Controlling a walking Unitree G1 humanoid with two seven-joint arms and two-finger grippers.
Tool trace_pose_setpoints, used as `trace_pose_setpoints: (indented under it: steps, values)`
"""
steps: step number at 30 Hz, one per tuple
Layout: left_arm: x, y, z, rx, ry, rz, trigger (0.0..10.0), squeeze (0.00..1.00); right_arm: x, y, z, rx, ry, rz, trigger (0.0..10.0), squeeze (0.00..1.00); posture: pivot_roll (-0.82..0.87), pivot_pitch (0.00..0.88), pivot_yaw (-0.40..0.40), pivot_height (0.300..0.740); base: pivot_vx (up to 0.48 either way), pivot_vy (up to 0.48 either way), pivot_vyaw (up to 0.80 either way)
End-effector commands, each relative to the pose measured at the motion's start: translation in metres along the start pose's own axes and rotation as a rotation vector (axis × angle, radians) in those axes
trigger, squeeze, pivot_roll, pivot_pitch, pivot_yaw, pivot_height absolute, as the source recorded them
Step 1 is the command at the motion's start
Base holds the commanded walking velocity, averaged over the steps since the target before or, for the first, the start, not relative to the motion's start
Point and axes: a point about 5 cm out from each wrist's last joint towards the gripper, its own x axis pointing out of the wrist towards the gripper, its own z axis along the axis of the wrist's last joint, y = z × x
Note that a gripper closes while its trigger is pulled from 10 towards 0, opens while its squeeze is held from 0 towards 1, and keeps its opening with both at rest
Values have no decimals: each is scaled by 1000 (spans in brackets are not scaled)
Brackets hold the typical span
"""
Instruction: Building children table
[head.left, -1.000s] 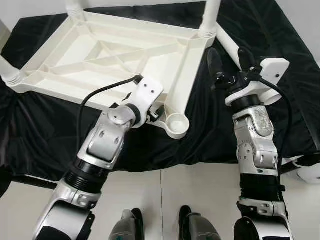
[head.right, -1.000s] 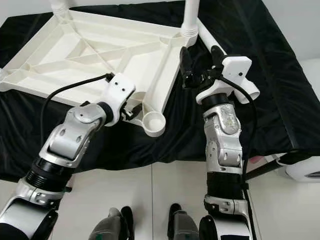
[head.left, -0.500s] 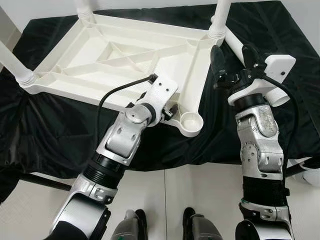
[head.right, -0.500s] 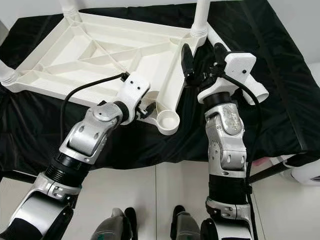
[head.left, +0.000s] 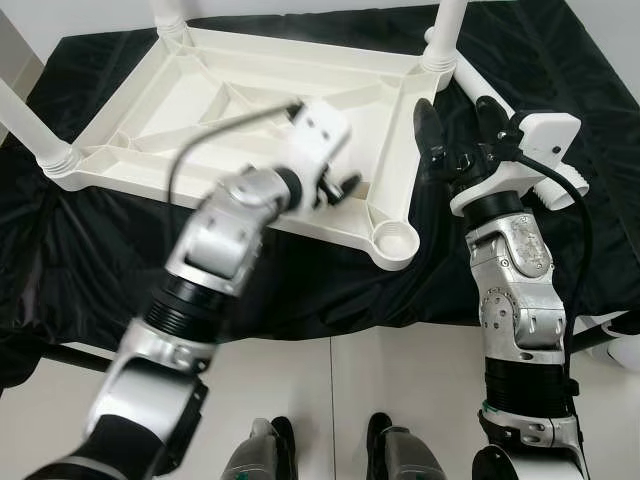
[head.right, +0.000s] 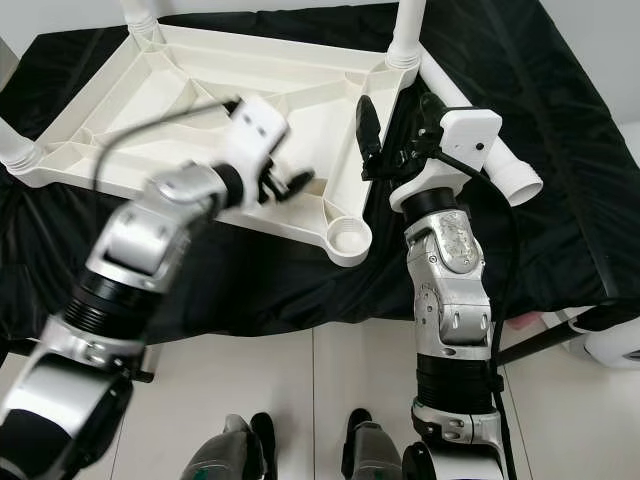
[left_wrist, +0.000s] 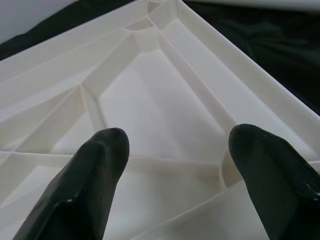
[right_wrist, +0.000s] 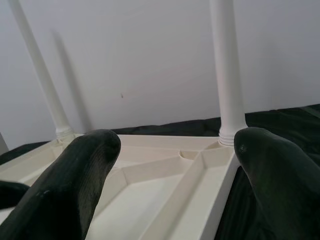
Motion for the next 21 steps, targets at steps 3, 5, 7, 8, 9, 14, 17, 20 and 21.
trace_pose_setpoints:
  steps: [3,5,7,8,9,14,17,20,21]
  values:
    - [-11,15,5,3,-52,-9,10000,0,0,0,-10,8,33,-6,10000,0,-57,212,86,740,0,0,0]
    - [-13,18,3,-11,-62,1,10000,0,2,-2,-11,4,37,-12,10000,0,-64,217,86,740,0,0,0]
    - [-13,20,-1,-18,-62,19,10000,0,5,-5,-11,-5,40,-22,10000,0,-61,218,85,740,0,0,0]
    - [-13,20,-1,-18,-62,19,10000,0,5,-5,-11,-5,40,-22,10000,0,-61,218,85,740,0,0,0]
    - [-12,21,-7,-36,-51,28,10000,0,6,-8,-12,-16,45,-31,10000,0,-62,215,85,740,0,0,0]
    - [-12,22,-23,-46,-11,72,10000,0,8,-18,-14,-48,65,-81,10000,0,-73,201,88,740,0,0,0]
    - [-12,19,-33,-73,12,102,10000,0,10,-30,-15,-74,92,-137,10000,0,-75,178,86,740,0,0,0]
    - [-13,17,-38,-100,17,121,10000,0,12,-41,-15,-121,110,-185,10000,0,-73,167,84,740,0,0,0]
    - [-14,15,-37,-119,11,126,10000,0,14,-48,-14,-150,116,-210,10000,0,-72,162,82,740,0,0,0]
